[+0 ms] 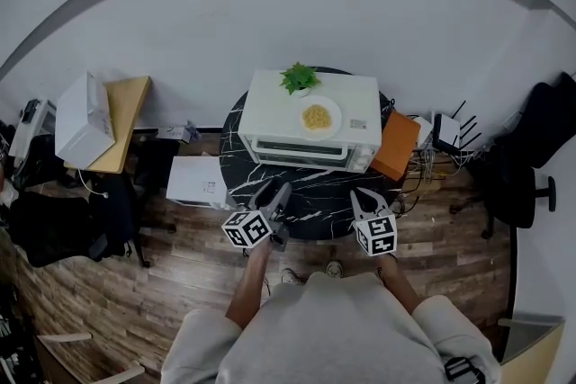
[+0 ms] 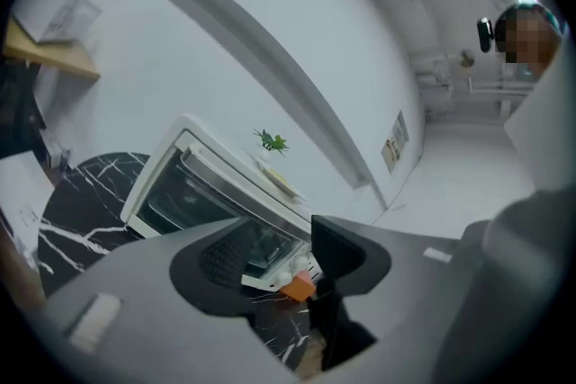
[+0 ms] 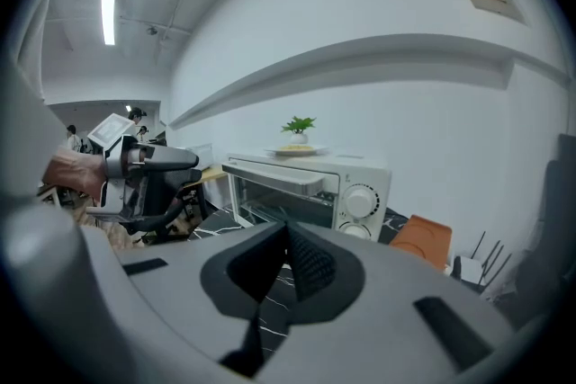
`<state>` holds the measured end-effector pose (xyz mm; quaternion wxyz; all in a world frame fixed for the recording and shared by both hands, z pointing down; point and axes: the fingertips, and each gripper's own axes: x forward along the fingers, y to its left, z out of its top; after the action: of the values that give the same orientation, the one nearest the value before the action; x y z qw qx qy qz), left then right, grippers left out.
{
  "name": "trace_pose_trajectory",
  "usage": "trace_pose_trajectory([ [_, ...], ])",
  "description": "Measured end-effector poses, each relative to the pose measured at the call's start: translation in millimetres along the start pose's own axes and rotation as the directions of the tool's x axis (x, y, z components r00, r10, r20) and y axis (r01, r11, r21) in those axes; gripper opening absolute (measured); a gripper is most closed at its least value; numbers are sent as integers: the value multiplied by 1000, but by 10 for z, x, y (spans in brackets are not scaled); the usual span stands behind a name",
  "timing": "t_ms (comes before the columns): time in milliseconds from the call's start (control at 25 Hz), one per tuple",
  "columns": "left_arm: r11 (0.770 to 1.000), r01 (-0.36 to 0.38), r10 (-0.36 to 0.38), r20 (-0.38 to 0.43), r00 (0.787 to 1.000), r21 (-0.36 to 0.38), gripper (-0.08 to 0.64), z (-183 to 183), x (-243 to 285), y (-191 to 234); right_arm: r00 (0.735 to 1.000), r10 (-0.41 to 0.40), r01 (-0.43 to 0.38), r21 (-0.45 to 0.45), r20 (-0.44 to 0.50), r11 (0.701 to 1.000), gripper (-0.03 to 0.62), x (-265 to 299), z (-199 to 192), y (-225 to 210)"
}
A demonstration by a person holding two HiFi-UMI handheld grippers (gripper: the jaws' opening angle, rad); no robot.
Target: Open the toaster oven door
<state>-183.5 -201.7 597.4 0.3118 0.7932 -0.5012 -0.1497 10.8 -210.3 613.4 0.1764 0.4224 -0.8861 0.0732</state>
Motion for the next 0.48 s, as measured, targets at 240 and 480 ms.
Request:
trace_pose_trajectory([
  [240,911,133,-70,171,983,-391,202,70,-21,61,1000,1,-1,0,-3,1000,14,36,18,26],
  [480,733,227,-9,325,946,-641,215,47,-57,327,1000,0,0,7,-7,1000,14,32,9,19],
])
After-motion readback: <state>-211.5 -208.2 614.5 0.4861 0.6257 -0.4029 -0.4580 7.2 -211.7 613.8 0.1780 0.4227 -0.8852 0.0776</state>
